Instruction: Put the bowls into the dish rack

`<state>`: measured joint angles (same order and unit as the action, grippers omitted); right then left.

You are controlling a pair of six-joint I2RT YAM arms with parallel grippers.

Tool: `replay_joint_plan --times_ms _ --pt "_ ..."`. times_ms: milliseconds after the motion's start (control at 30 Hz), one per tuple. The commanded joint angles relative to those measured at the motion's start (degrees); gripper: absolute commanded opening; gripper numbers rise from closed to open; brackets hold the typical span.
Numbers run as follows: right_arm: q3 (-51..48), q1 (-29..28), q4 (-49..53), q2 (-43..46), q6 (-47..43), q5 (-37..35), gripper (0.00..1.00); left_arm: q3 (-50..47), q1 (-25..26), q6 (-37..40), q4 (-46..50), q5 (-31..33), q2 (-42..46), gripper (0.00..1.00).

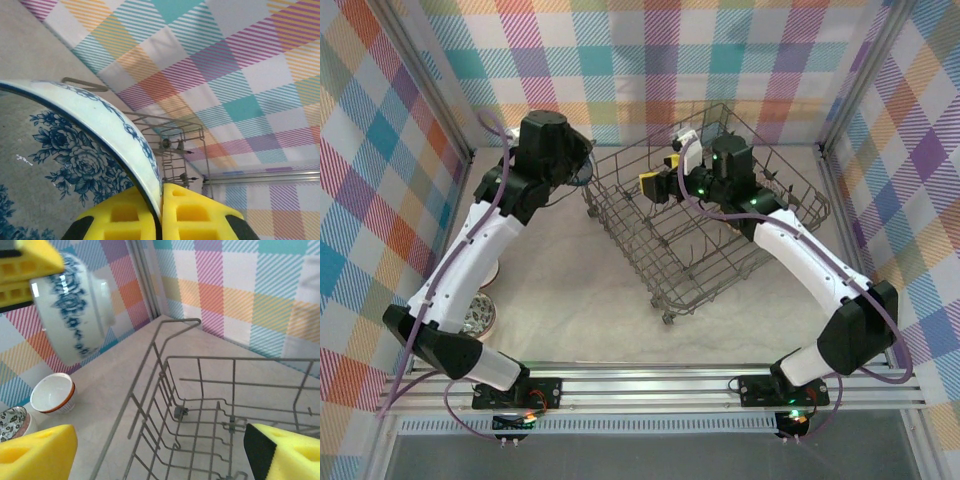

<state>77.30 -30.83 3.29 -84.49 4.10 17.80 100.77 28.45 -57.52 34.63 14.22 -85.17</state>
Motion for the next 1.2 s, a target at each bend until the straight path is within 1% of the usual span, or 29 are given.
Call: replay_joint_plan --times_ms 0,167,267,400,533,600,733,867,900,1033,1167 --pt "-2.07 -1.41 -9.84 1.88 2.53 -0.38 0.85 4.0 1.41 -0.47 -5.64 1.78 -1.48 0.0" --pt "-1.91 -2.24 -14.42 -0.3 6.19 2.64 0.82 6.78 2.62 -1.11 -5.57 1.65 -3.79 0.0" --pt "-1.34 -3.61 -16.51 -2.11 7.5 2.46 0.79 8.26 3.75 -0.84 -5.35 2.29 -4.74 0.0" --pt "-0.15 -6.21 -18.16 -3.81 8.15 -4.46 0.73 10.12 5.09 -0.84 -5.03 3.22 -6.12 0.0" --pt "0.71 -7.42 -19.21 -5.46 9.55 -11.63 0.67 12.02 6.21 -0.83 -4.63 4.41 -7.53 0.0" --pt "-0.29 -7.6 -21.6 -5.68 10.27 -13.65 0.62 12.34 6.47 -1.26 -4.23 5.47 -7.83 0.0" --pt "-2.21 -8.89 -26.85 -6.01 10.12 -17.69 0.58 12.99 6.77 -2.19 -3.65 6.43 -8.45 0.0" --pt "-3.03 -10.93 -31.68 -7.26 8.45 -25.81 0.53 13.57 7.36 -2.59 -2.94 7.72 -8.94 0.0" --pt "-2.77 -11.19 -31.95 -7.84 8.72 -27.03 0.51 13.49 7.44 -2.72 -2.9 8.1 -8.97 0.0" --pt "-0.44 -12.13 -30.72 -10.09 8.57 -30.77 0.47 13.31 7.93 -3.33 -2.43 9.07 -9.12 0.0" --pt "0.44 -13.53 -31.23 -11.67 6.79 -36.73 0.4 12.95 8.37 -3.74 -2.1 10.09 -8.91 0.0"
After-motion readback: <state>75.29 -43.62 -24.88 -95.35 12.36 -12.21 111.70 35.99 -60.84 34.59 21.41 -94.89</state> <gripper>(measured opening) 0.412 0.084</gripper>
